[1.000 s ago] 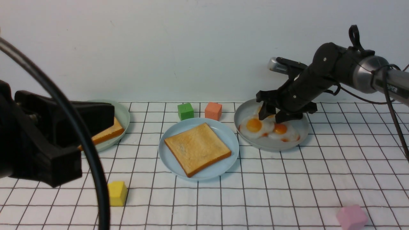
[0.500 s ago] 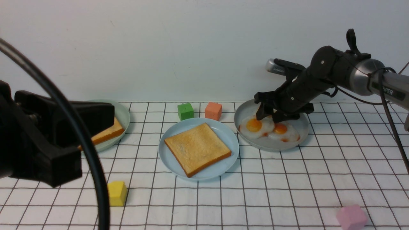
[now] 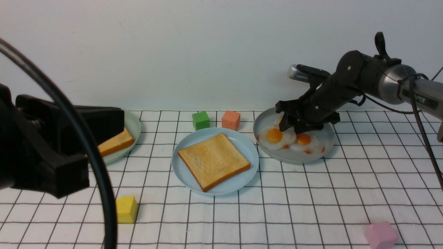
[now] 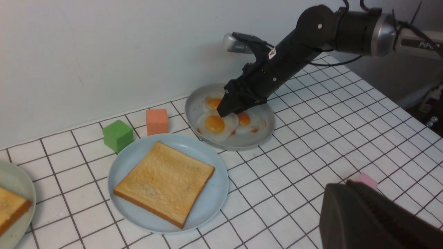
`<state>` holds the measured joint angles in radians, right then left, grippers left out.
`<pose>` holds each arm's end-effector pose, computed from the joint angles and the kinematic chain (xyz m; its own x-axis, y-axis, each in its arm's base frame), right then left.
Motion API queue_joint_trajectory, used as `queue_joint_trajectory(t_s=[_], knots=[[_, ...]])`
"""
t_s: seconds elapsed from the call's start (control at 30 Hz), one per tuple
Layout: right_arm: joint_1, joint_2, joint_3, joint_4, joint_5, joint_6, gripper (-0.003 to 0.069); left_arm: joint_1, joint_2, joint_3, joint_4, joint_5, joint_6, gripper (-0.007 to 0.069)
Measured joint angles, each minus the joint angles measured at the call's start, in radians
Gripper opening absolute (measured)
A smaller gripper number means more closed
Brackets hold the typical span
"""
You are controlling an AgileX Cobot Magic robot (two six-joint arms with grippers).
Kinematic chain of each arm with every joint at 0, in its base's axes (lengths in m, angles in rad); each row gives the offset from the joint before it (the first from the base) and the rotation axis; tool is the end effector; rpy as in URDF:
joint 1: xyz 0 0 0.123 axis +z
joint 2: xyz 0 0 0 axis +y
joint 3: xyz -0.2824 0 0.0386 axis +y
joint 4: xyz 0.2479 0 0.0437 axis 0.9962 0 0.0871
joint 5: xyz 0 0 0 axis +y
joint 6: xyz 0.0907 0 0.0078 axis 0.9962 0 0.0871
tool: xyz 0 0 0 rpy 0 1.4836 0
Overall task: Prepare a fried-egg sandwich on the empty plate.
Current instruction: Use the right arm to grab a fried egg
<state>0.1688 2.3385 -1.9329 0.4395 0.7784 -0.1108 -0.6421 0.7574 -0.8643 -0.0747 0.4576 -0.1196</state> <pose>0.5004 0.1129 0.1664 -0.8993 0.0507 -0.4345 -0.1209 0.9258 0.3583 0.1191 -0.0928 0.3912 -0.3199 0.0077 -0.9474 0.5747 0.7966 -0.1876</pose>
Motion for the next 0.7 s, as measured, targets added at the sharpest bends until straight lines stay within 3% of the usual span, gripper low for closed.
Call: queue_joint_trajectory(t_s=[0.33,0.7], knots=[[0.000,0.006,-0.005,0.000,0.006,0.000,0.0282,0.000,0.000,0.000,0.000,-0.013,0.000,-0.0011],[0.000,-0.018,-0.005,0.016,0.033,0.000,0.0035,0.000,0.000,0.000,0.000,-0.013,0.000,-0.0009]])
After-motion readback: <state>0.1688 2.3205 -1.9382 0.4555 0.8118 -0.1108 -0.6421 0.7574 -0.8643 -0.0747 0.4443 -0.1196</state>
